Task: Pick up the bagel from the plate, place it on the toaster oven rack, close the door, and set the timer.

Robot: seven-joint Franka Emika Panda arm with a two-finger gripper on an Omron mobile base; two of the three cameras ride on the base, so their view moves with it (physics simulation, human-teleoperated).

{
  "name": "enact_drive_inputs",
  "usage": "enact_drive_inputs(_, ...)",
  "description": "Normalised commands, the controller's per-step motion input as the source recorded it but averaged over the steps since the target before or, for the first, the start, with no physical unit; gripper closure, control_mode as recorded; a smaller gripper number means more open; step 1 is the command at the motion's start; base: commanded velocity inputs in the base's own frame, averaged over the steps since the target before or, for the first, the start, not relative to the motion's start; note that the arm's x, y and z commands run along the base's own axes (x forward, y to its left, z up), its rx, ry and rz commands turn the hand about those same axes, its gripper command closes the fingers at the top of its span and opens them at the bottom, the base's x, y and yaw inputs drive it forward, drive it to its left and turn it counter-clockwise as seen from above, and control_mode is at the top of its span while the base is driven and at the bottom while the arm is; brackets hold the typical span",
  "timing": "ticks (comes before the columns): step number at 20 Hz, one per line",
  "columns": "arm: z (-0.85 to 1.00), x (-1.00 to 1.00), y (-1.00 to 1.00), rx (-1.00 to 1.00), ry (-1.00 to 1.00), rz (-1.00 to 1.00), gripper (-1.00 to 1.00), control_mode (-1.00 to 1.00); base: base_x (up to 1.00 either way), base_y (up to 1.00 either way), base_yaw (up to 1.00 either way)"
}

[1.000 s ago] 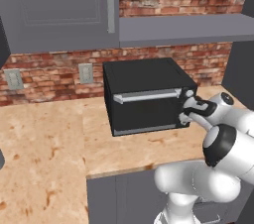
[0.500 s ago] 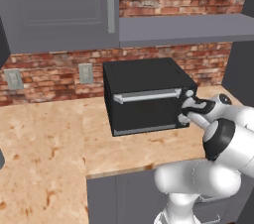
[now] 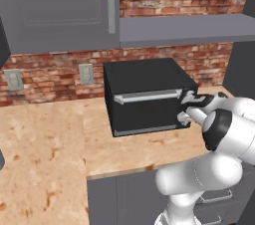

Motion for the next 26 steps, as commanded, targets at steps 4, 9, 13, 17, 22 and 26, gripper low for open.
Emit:
enact_drive_inputs(4,-0.22,0.2,-0.02,0.0,0.0,0.0,-1.0,-1.0,0.0,0.0,0.0)
enact_drive_inputs(9,-0.31,0.05,-0.02,0.0,-0.01,0.0,-1.0,-1.0,0.0,0.0,0.0)
enact_drive_inputs(13,-0.27,0.01,-0.04,0.0,-0.02,0.0,1.0,-1.0,0.0,0.0,0.0)
enact_drive_inputs(17,-0.22,0.02,-0.19,0.0,0.0,0.0,1.0,-1.0,0.0,0.0,0.0)
enact_drive_inputs(22,-0.26,0.0,-0.63,0.0,0.0,-0.01,1.0,-1.0,0.0,0.0,0.0)
enact_drive_inputs(26,-0.24,0.0,-0.86,0.0,0.0,-0.01,1.0,-1.0,0.0,0.0,0.0)
